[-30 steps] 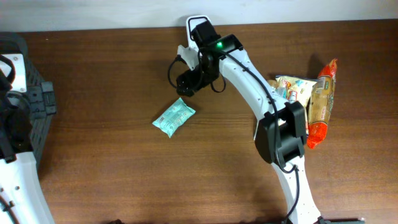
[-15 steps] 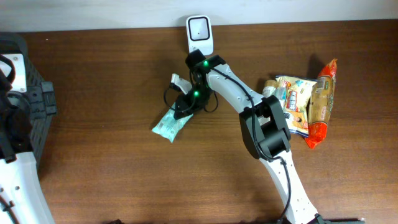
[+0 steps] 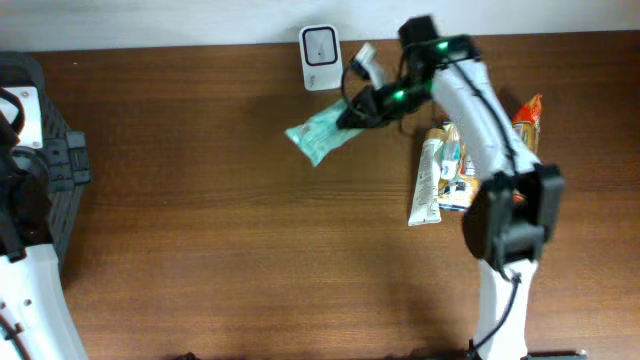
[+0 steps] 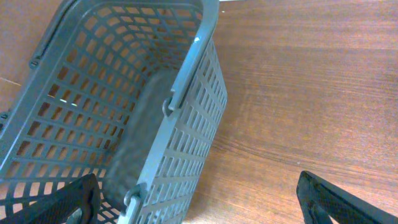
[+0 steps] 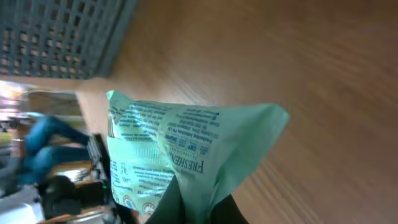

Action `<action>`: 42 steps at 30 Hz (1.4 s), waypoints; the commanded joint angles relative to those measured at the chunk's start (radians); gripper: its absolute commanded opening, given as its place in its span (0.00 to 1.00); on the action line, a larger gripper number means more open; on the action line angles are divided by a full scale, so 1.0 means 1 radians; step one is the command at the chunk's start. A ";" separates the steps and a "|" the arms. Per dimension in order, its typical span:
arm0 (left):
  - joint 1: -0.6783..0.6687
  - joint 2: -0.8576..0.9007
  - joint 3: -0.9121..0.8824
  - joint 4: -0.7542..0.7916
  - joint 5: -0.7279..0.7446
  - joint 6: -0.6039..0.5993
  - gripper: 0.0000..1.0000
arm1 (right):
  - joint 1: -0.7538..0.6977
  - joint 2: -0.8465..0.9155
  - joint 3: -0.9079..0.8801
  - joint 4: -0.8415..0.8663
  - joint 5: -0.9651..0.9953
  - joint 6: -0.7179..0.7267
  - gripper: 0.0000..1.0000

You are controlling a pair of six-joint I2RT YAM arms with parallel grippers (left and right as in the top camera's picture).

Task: Scan the item barcode
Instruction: 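Hold the green wipes pack up to the scanner with the right gripper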

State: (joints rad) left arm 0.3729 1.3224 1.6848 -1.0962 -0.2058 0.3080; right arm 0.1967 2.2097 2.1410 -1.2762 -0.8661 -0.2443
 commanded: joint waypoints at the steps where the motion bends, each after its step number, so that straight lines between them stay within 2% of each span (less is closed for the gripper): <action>1: 0.003 -0.002 0.005 0.002 0.008 0.011 0.99 | 0.013 -0.108 0.006 -0.026 0.117 -0.037 0.04; 5: 0.003 -0.002 0.005 0.002 0.008 0.011 0.99 | 0.013 -0.194 0.006 -0.021 0.119 -0.045 0.04; 10: 0.003 -0.002 0.005 0.002 0.008 0.011 0.99 | 0.013 -0.212 0.006 -0.017 0.115 -0.048 0.04; 15: 0.003 -0.002 0.005 0.002 0.007 0.011 0.99 | 0.030 -0.270 0.058 0.069 0.120 -0.071 0.04; 18: 0.003 -0.002 0.005 0.002 0.008 0.011 0.99 | 0.080 -0.273 0.058 0.179 0.290 -0.071 0.04; 19: 0.003 -0.002 0.005 0.002 0.008 0.011 0.99 | 0.118 -0.266 0.058 0.230 0.452 -0.129 0.04; 23: 0.003 -0.002 0.005 0.002 0.008 0.011 0.99 | 0.190 -0.196 0.056 0.402 0.835 -0.347 0.04; 26: 0.003 -0.002 0.005 0.002 0.008 0.011 0.99 | 0.189 -0.075 0.056 0.633 0.963 -0.552 0.04; 28: 0.003 -0.002 0.005 0.002 0.008 0.011 0.99 | 0.190 0.021 0.056 0.850 1.022 -0.770 0.04; 32: 0.003 -0.002 0.005 0.002 0.008 0.011 0.99 | 0.189 0.162 0.056 1.209 1.062 -1.017 0.04; 35: 0.003 -0.002 0.005 0.002 0.007 0.011 0.99 | 0.189 0.222 0.056 1.334 1.061 -1.086 0.04; 42: 0.003 -0.002 0.005 0.002 0.007 0.011 0.99 | 0.190 0.254 0.017 1.344 1.089 -1.086 0.04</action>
State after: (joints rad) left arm 0.3729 1.3224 1.6848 -1.0966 -0.2058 0.3084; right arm 0.3870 2.4649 2.1708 0.0555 0.1844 -1.3281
